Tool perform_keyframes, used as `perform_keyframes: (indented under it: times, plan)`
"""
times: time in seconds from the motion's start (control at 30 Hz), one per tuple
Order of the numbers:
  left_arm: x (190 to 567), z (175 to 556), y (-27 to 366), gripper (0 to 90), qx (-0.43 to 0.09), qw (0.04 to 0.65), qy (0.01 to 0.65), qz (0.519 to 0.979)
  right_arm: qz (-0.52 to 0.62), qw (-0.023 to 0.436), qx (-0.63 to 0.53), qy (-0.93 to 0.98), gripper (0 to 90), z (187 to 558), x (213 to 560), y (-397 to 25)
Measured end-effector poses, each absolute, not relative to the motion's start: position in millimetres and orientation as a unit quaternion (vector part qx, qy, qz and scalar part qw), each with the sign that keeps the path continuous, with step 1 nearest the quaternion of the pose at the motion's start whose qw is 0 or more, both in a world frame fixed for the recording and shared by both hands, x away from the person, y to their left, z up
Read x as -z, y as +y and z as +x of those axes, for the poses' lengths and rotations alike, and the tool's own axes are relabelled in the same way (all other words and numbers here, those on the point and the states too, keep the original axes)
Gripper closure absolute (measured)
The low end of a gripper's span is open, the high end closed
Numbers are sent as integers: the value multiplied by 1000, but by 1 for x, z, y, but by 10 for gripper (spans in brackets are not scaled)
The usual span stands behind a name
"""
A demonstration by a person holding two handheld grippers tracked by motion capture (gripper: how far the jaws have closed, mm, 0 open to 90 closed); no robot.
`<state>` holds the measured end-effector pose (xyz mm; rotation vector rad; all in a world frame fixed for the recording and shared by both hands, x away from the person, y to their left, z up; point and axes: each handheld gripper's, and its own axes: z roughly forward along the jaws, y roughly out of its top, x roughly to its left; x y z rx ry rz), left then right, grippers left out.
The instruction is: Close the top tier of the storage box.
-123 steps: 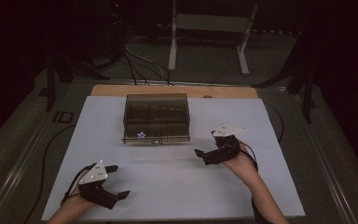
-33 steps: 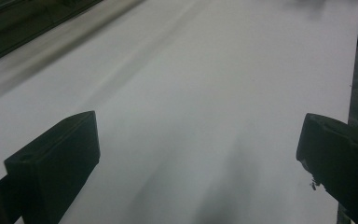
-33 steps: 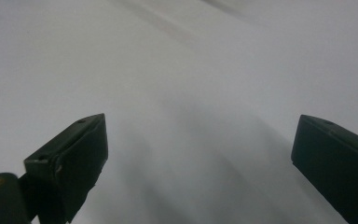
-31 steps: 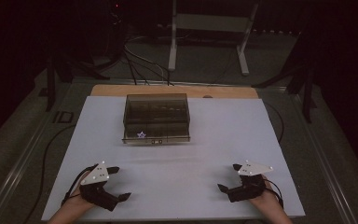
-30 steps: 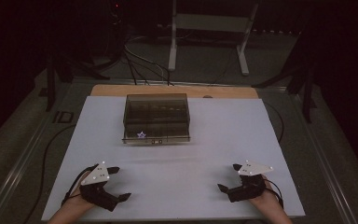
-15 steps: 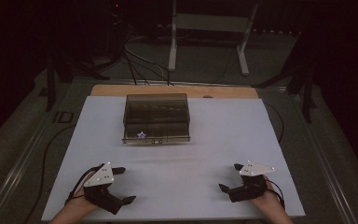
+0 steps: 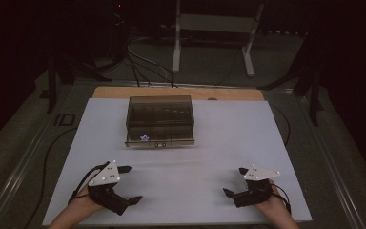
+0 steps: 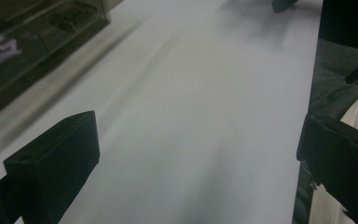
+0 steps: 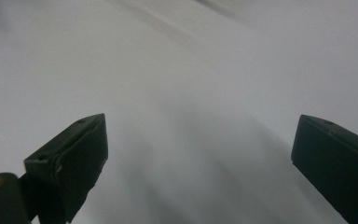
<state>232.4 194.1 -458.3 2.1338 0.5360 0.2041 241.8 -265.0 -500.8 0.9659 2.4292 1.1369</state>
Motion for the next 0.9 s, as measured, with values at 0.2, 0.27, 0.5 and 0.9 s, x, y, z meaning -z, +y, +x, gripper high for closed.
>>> perform_keyframes:
  times: [0.2, 0.27, 0.5, 0.9]
  plan:
    - [447, 239, 191, 2, -94, 444, 219, 864, 335, 143, -396, 843, 42, 241, 500, -265]
    - [443, 240, 190, 2, -94, 441, 220, 865, 335, 144, -395, 843, 42, 241, 500, -264]
    - [435, 248, 188, 2, -99, 433, 220, 868, 334, 143, -395, 844, 42, 241, 500, -264]
    - [425, 264, 181, 3, -124, 437, 271, 849, 333, 141, -394, 845, 42, 241, 501, -263]
